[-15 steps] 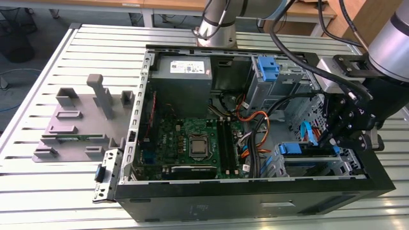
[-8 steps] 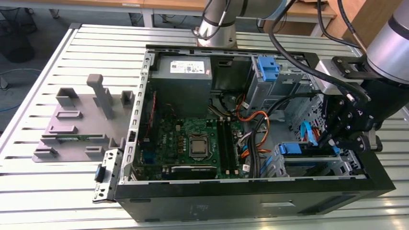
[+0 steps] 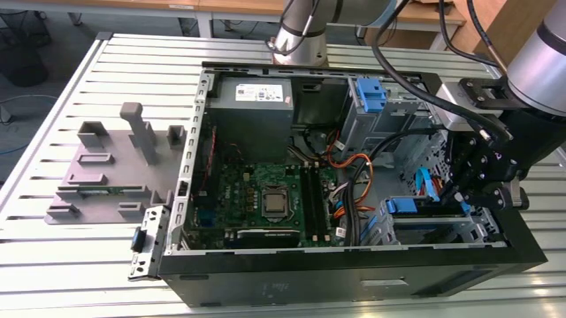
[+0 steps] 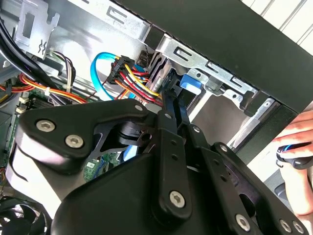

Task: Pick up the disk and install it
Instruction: 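Insert the second disk wire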

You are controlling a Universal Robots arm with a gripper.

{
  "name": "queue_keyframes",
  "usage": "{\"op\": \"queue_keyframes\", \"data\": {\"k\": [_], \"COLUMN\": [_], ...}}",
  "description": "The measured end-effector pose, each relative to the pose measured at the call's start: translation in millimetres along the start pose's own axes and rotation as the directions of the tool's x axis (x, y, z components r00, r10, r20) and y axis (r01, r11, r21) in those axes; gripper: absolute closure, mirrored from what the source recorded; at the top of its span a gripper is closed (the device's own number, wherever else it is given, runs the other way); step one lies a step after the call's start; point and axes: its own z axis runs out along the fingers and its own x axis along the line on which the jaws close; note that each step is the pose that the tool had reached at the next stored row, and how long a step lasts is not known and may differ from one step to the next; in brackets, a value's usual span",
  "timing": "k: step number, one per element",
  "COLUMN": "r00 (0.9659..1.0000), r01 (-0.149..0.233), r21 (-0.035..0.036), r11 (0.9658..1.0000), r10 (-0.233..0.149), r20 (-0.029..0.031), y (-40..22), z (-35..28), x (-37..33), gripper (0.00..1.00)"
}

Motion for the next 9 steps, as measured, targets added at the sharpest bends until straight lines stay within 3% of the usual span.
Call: {"op": "queue_keyframes", "data": {"k": [4, 7, 9], "r00": [1.0, 1.0, 1.0], "r01": [0.0, 0.0, 0.0], "r21": [-0.0001, 0.0, 0.0], "r11": [1.0, 1.0, 1.0], "r10": [0.0, 0.0, 0.0], "r20": [0.0012, 0.0001, 0.0], "y": [0.0, 0.0, 0.0], "z": [0.6, 0.1, 0.0], "x": [0.0, 0.0, 0.0], "gripper": [0.83, 0.7, 0.7]}}
